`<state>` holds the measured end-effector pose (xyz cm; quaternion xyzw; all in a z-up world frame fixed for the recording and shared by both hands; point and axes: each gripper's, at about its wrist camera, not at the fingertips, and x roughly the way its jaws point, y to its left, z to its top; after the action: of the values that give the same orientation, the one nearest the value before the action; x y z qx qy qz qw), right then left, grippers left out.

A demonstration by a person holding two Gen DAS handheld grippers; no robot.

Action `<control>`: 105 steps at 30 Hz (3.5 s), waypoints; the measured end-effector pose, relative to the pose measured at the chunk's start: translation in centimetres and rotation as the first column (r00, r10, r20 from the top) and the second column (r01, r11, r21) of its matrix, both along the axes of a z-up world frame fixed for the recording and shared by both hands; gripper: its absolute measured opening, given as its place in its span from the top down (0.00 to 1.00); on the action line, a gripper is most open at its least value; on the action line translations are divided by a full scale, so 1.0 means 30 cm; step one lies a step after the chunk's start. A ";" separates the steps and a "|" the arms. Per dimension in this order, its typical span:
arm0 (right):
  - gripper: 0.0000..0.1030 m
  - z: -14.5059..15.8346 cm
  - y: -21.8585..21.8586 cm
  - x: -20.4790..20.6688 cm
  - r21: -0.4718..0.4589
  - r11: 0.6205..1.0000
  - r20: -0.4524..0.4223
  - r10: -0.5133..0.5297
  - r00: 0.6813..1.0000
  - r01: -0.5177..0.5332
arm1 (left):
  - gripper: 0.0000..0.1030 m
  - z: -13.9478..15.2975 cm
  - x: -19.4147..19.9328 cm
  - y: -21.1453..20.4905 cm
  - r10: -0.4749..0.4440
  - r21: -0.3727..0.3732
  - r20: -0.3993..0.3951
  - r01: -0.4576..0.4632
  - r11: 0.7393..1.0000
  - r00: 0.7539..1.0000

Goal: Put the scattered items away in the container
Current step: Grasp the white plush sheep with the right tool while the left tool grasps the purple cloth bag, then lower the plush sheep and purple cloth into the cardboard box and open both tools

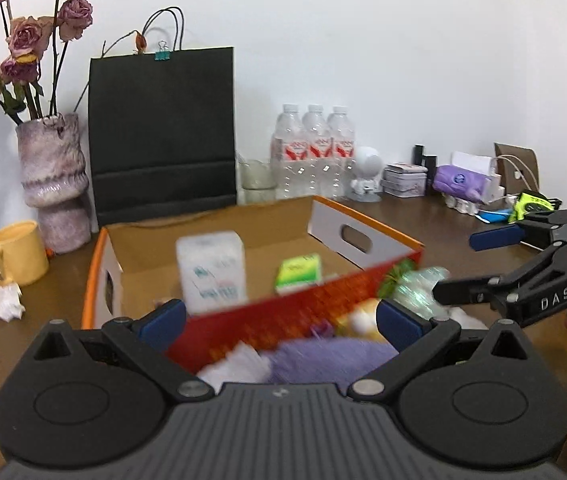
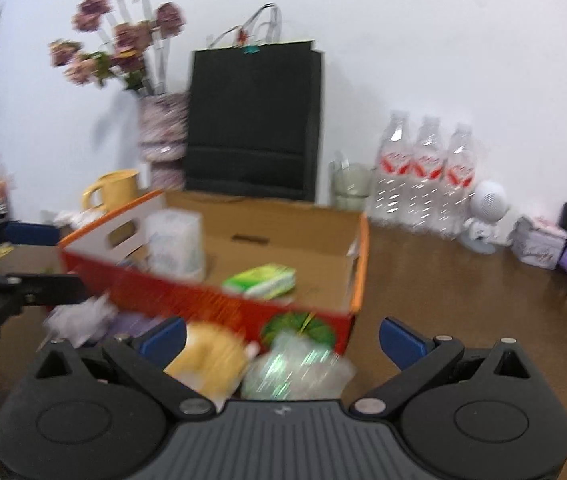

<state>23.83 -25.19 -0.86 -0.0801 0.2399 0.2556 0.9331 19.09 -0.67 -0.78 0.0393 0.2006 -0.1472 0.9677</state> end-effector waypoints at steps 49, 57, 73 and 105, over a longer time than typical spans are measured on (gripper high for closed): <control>0.62 -0.041 0.048 -0.298 -0.057 0.972 0.033 0.229 0.973 -0.227 | 0.96 -0.006 -0.246 -0.114 0.096 0.058 0.070 -0.100 0.993 0.993; 0.61 0.040 0.055 -0.266 0.012 0.981 0.095 0.191 0.977 -0.193 | 0.96 0.093 -0.212 -0.102 0.112 0.061 0.202 -0.126 0.990 0.973; 0.61 0.161 0.171 0.121 0.102 0.991 0.170 0.063 0.983 -0.081 | 0.96 0.259 0.178 0.035 0.208 -0.049 0.355 -0.204 0.978 0.911; 0.01 0.010 0.280 0.423 -0.008 1.000 0.003 0.026 1.000 -0.026 | 0.00 0.027 0.446 0.118 0.193 0.118 0.166 -0.214 0.970 0.967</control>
<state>36.53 -16.80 -0.56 -0.0875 0.2382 0.2667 0.9298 32.48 2.88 0.02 0.0950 0.1383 -0.0297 0.9854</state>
